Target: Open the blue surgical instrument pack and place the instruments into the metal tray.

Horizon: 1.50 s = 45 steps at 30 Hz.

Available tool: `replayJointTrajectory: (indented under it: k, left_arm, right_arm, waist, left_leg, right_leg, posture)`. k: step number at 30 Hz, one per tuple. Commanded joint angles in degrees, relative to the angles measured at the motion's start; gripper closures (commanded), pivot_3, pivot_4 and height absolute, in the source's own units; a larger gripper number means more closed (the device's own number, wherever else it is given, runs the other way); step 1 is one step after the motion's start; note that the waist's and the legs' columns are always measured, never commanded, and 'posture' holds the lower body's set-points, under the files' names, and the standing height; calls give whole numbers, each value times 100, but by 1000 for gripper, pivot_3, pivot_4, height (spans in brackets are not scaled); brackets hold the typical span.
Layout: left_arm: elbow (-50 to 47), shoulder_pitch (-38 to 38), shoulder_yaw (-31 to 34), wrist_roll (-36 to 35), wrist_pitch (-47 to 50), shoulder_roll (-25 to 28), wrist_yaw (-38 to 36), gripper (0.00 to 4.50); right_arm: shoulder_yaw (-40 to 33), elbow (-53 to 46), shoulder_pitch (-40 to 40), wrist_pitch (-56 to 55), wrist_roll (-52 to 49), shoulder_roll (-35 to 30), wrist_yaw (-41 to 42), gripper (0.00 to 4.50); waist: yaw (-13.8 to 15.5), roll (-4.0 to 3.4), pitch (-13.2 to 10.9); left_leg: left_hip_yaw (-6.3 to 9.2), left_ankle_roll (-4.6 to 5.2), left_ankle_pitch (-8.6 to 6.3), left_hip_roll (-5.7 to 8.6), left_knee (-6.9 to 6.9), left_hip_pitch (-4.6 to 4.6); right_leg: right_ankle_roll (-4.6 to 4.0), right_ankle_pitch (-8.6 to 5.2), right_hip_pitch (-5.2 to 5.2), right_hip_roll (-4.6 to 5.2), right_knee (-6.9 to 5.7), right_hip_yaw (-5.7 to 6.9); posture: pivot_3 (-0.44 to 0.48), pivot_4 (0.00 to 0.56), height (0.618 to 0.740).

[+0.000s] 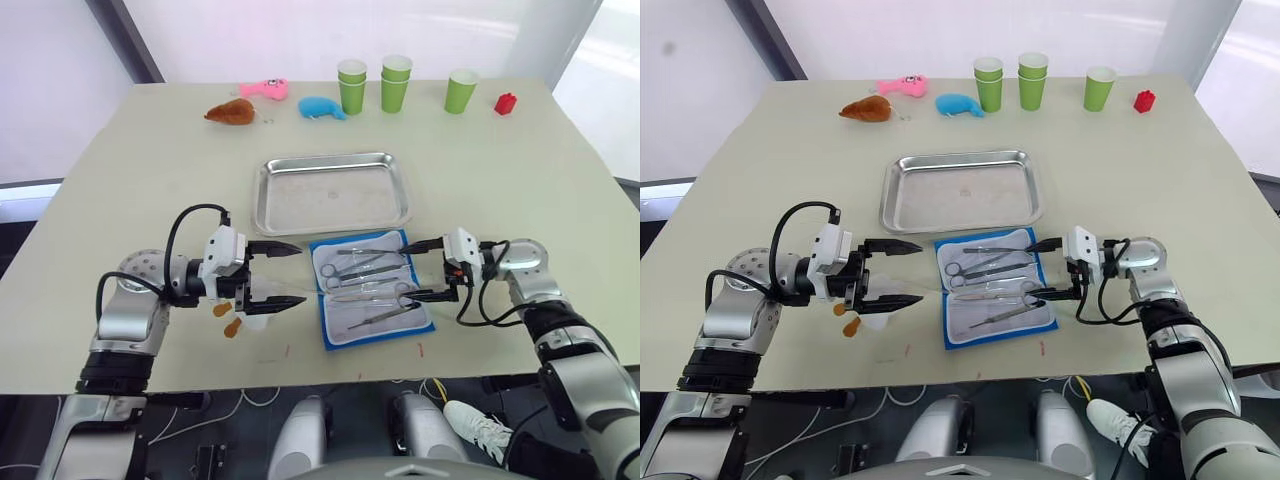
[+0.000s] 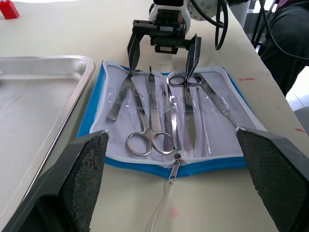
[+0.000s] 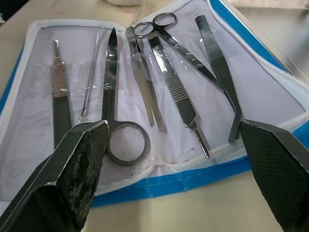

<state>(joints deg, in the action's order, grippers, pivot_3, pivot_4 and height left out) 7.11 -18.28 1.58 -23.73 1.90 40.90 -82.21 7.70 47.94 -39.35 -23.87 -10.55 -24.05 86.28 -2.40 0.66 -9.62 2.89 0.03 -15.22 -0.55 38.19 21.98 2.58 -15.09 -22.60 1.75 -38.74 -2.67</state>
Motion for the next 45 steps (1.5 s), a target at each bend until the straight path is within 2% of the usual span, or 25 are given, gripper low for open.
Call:
replayJointTrajectory:
  k: [1, 17, 26, 32, 40, 45]
  left_arm:
    - [-74, -102, 37, -45, -112, -1, -2, 0]
    - [-35, -187, 41, -92, -170, -17, -67, 0]
    - [-86, -176, 49, -119, -143, -9, -102, 0]
    - [-94, -190, 6, -104, -131, -42, -94, 0]
    - [-106, -189, -2, -103, -122, -46, -112, 0]
    - [-89, -196, -21, -91, -112, -48, -137, 0]
  right_arm:
    - [-106, -117, -146, 64, -121, -32, 149, 39]
    - [-304, 44, -407, 61, -243, 50, 181, 39]
    - [-212, -155, -435, 103, -261, 290, 467, 39]
    - [-106, 67, -410, 15, -7, 339, 427, 39]
    - [151, 445, -262, -164, 592, 250, -83, 39]
    - [366, 496, -158, 108, 911, 201, -508, 39]
  waist:
    - [0, 0, -2]
    - [0, -16, -22]
    - [-4, -15, -23]
    - [2, -16, -24]
    - [-3, -16, -23]
    - [-7, -12, -21]
  left_leg:
    - [0, 0, 0, 0, 0, 0]
    - [-1, 0, 0, 3, 0, 3]
    - [-2, 0, 0, 2, 0, 9]
    - [-2, 0, 0, 3, 1, 11]
    - [-2, 0, 0, 6, 1, 11]
    - [-2, 0, 0, 5, 1, -1]
  right_leg:
    - [0, 0, 0, 0, 0, 0]
    - [0, 0, -3, 2, 0, 0]
    - [0, 0, -14, 2, -3, -1]
    - [1, 0, -15, 4, -3, 0]
    - [1, 0, -16, 4, -3, 0]
    - [1, 0, -7, 3, -8, -1]
  posture:
    - [0, 150, 740]
    - [0, 150, 740]
    - [0, 150, 740]
    - [0, 150, 740]
    - [0, 150, 740]
    - [0, 150, 740]
